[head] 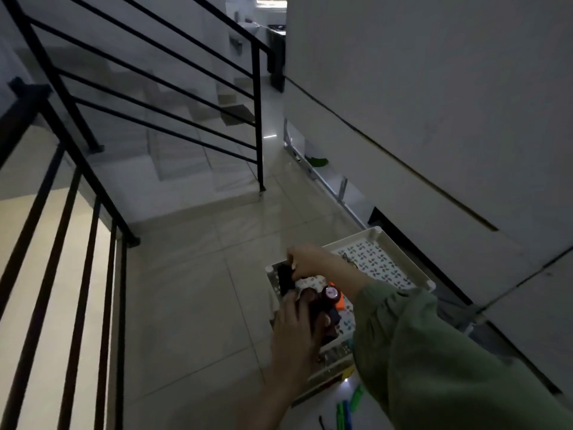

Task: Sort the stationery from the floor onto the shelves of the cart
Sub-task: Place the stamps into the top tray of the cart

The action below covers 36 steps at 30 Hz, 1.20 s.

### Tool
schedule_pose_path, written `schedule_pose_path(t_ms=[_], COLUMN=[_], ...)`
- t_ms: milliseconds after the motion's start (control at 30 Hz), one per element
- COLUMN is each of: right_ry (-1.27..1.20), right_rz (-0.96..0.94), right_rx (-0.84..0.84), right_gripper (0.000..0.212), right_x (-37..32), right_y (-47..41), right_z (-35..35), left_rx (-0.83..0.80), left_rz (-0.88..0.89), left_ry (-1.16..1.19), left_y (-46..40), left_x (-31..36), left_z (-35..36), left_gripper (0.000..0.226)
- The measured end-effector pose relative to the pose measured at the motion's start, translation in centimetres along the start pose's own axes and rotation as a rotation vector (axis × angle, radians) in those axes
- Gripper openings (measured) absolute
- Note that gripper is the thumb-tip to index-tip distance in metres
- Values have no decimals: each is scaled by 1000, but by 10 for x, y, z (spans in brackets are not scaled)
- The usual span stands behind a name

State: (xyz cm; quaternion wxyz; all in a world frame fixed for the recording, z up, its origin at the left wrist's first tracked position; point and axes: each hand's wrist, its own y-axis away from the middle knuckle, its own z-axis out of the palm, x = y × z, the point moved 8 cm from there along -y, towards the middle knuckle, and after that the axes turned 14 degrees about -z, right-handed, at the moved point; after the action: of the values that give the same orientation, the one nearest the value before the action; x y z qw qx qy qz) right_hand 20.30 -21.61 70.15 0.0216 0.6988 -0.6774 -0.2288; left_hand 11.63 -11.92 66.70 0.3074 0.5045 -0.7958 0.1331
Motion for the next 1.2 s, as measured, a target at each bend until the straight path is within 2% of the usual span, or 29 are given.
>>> schedule_pose_path(t_ms=[33,100,167,267,333,433,533,600,700,933,1033,1100,1200], right_ry=[18,53,36,-128,-162,-59,-34,46,132,-163,-257,-270,-108], right_rz=[-19,-42,-41,18,53,90,77,39,-3,-11,22,65,141], right_rx=[7,-12,-23,28,38,-116,-219,-176,-103,47,8,-57,-194], right_gripper=[37,32,35,57,63,68,63,55,46,40,51,63,69], right_x=[-7,-18,-24,-22,-13,2,4,0,-4,-9,-5,2,18], right_y=[-3,-7,-8,3,19,49,64,63,57,47,48,54,67], right_z=[-2,-2,0,-12,-21,-14,7,12,11,16,12,8,4], left_rx=[44,128,129,102,84,-24,-88,-84,-104,-173,-204,-179,-17], left_rz=[-57,-173,-209,-136,-70,45,129,145,201,258,288,322,329], left_ry=[82,195,183,113,129,103,76,80,12,-49,-85,-120,-12], left_y=[-5,-17,-32,-52,-63,-74,-79,-85,-93,-100,-99,-95,-83], left_x=[-8,-25,-34,-37,-33,-19,-5,-3,-1,-6,-4,-3,-1], left_z=[-9,-27,-36,-42,-44,-34,-26,-26,-27,-42,-43,-47,-66], left_gripper=[61,38,40,54,58,64,54,43,39,36,41,49,51])
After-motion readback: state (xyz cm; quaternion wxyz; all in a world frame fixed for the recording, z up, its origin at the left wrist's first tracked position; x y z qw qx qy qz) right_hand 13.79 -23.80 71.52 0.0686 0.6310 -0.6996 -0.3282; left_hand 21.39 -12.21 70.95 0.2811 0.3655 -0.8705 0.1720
